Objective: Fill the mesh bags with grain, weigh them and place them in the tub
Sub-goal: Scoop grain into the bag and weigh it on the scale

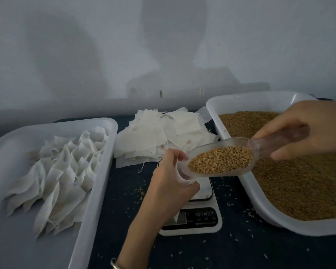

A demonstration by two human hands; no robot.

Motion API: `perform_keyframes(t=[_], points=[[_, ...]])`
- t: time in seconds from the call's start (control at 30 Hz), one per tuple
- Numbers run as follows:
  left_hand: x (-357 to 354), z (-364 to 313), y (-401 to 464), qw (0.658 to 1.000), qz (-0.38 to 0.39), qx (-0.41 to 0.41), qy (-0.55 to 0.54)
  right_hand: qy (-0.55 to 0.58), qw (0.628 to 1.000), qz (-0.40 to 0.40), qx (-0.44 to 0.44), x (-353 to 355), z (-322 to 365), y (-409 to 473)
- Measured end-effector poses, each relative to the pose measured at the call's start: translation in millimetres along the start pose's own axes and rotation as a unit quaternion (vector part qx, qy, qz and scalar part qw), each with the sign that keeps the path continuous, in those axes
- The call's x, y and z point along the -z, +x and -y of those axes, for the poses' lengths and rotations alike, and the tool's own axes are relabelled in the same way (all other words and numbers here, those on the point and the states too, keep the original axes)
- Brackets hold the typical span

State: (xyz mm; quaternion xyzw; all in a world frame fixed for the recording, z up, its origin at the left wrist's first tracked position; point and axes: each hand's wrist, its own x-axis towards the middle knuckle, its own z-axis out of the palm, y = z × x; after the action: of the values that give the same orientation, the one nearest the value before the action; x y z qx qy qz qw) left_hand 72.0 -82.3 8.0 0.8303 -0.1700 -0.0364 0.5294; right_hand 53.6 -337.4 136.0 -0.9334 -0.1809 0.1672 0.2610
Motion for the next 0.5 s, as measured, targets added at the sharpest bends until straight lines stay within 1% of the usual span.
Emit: perform_keyframes(t=[0.13, 0.4, 0.5], points=[[0, -3, 0, 1.0, 0.027, 0.005, -0.013, -0.077, 0.997, 0.017, -0.005, 8, 11, 9], [-2, 0, 0, 0.998, 0.053, 0.024, -0.024, -0.133, 0.991, 0.025, -0.007, 13, 20, 16], [-4, 0, 0, 0.998, 0.057, 0.026, -0.026, -0.129, 0.991, 0.032, -0.003, 13, 21, 16]])
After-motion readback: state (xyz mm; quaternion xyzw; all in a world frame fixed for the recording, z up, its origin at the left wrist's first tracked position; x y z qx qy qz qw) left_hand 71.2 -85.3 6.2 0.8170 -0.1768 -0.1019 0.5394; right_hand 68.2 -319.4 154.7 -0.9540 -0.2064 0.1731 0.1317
